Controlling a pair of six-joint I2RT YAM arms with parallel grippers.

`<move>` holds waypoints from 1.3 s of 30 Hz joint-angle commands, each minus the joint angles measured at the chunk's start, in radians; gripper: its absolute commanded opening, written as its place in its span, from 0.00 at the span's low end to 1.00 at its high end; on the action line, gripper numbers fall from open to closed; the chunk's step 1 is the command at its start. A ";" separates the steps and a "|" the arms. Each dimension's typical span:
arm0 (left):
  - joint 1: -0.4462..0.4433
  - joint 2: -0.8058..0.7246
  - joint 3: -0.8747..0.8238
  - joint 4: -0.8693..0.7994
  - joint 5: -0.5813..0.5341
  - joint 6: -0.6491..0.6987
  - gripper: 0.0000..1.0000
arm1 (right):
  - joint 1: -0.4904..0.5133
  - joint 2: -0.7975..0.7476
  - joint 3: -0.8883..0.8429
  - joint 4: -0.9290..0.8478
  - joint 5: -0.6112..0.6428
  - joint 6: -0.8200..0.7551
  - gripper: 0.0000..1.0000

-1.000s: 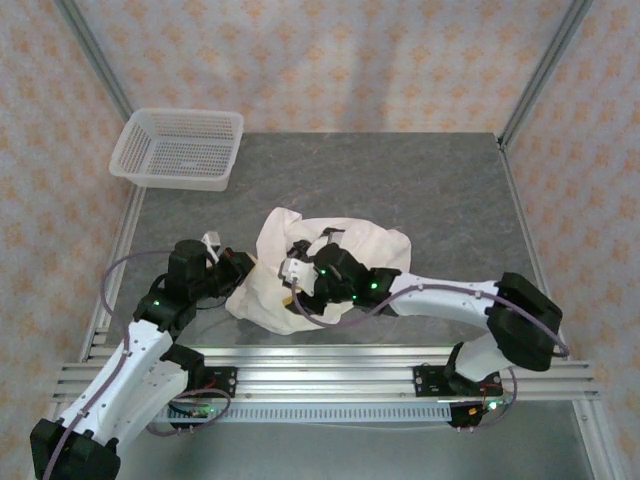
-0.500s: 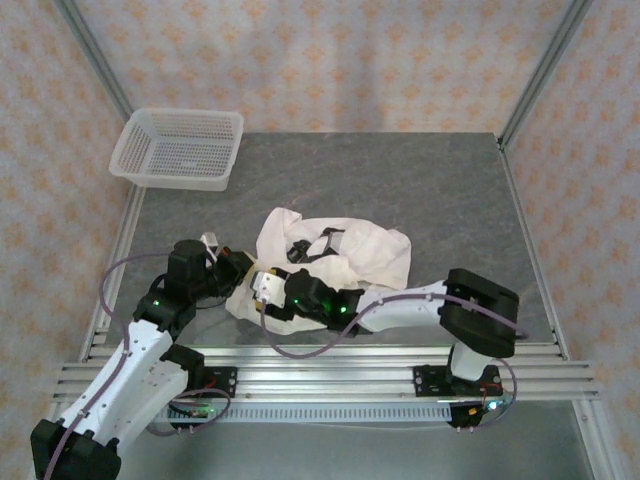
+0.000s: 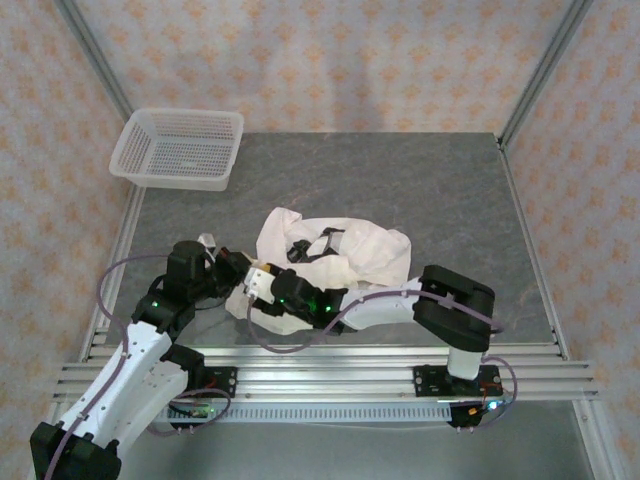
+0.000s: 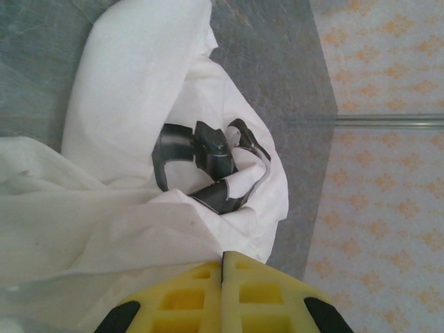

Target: Fold the inside-out t-shirt

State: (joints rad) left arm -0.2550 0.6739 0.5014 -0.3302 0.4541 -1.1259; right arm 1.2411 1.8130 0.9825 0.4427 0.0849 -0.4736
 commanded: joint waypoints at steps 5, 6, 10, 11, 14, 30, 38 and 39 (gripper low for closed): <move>0.008 -0.028 0.008 -0.037 -0.033 0.003 0.00 | 0.023 0.039 0.040 0.006 -0.009 0.073 0.59; 0.008 -0.030 0.006 -0.036 -0.035 0.002 0.00 | 0.026 0.043 0.046 0.004 -0.007 0.084 0.58; 0.008 -0.034 0.004 -0.035 -0.035 0.000 0.00 | 0.029 0.061 0.056 0.017 0.033 0.124 0.33; 0.009 -0.036 0.003 -0.036 -0.035 -0.001 0.00 | 0.029 0.066 0.057 0.022 0.045 0.129 0.20; 0.010 -0.040 0.003 -0.044 -0.038 0.000 0.00 | 0.029 0.059 0.053 0.024 0.067 0.130 0.00; 0.041 -0.059 0.117 -0.218 -0.133 0.176 0.43 | -0.049 -0.411 -0.193 -0.063 -0.022 0.217 0.00; 0.041 -0.021 0.231 -0.468 -0.271 0.335 0.66 | -0.251 -0.907 -0.264 -0.279 -0.015 0.250 0.00; 0.040 0.000 0.220 -0.475 -0.275 0.341 0.66 | -0.266 -0.953 -0.266 -0.305 -0.008 0.250 0.00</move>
State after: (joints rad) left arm -0.2203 0.6338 0.7322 -0.6670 0.2531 -0.8623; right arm 1.0088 0.9775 0.7254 0.2264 0.0677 -0.2588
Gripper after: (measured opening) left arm 0.662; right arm 0.042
